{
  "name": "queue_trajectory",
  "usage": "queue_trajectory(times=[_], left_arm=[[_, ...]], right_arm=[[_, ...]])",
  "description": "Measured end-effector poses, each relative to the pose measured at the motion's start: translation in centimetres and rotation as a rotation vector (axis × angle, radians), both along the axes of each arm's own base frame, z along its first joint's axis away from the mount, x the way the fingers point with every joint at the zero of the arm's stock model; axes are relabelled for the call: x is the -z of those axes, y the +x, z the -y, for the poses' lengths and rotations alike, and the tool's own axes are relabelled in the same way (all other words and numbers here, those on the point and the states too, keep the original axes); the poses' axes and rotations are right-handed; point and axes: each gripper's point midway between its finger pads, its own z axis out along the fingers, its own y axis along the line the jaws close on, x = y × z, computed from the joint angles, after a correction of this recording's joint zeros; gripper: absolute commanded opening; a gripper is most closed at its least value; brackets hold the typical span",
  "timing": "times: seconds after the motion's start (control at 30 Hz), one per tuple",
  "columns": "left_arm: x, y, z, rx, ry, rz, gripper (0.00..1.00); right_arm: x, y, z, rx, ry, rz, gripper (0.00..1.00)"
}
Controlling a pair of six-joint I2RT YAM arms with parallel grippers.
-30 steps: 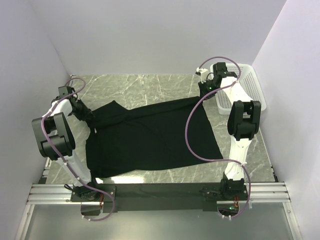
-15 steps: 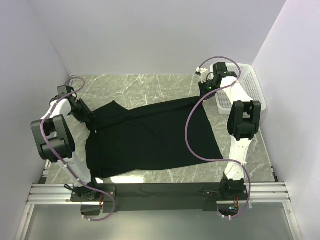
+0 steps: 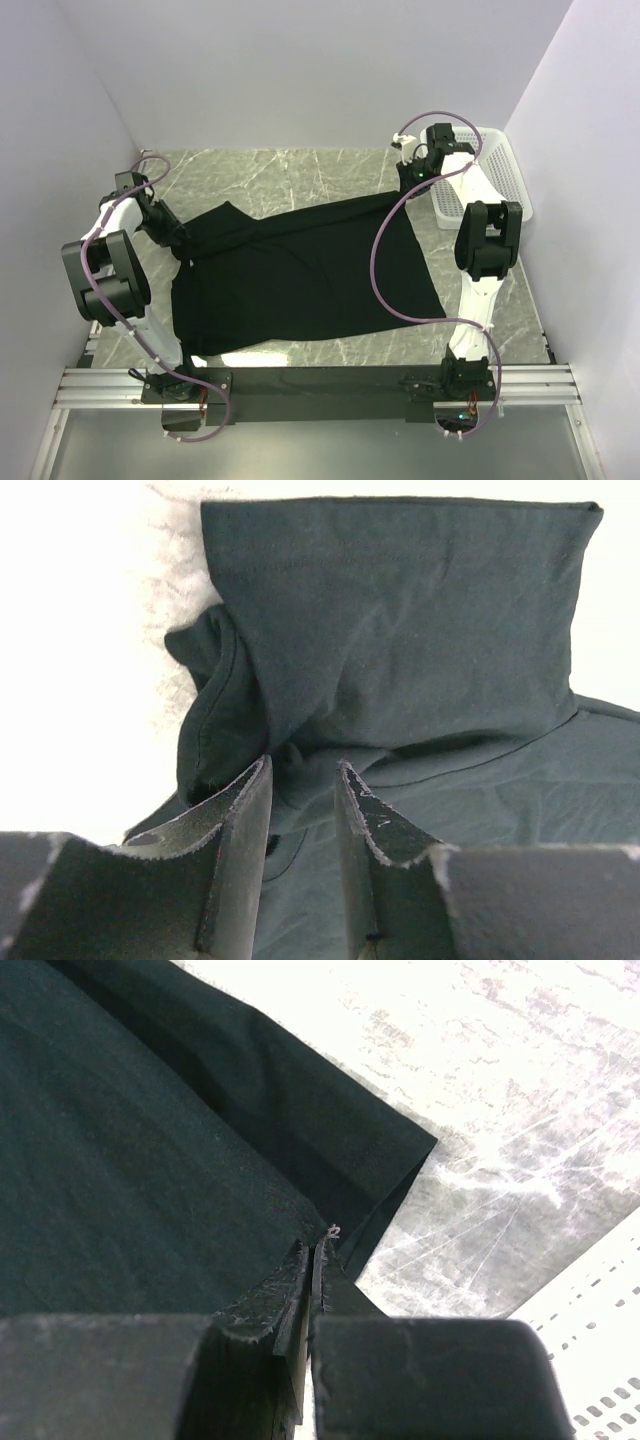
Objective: Fold and stack the t-shirts
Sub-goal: Flatten the tshirt out
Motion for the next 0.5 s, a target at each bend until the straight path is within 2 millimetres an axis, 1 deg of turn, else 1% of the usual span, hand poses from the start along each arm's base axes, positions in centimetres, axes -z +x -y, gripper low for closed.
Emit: queue_trajectory(times=[0.07,0.17,0.2,0.37,0.5], left_arm=[[0.07,-0.19,0.05,0.001,-0.002,-0.007,0.34],[0.17,-0.2,0.11,0.0,-0.005,-0.007,0.21],[0.21,-0.22,0.16,0.0,-0.008,-0.008,0.14],[0.53,-0.08,0.53,0.004,-0.021,-0.011,0.01],[0.66,-0.06,0.79,0.015,-0.029,-0.013,0.01]], right_arm=[[0.0,0.0,0.0,0.0,0.0,0.0,0.0],[0.0,-0.01,0.0,0.0,0.0,0.0,0.0],[0.01,-0.02,0.0,0.0,0.0,-0.001,0.0],[0.0,-0.01,0.0,0.0,0.0,0.0,0.0],[0.0,-0.01,-0.01,0.0,0.0,-0.001,0.0]])
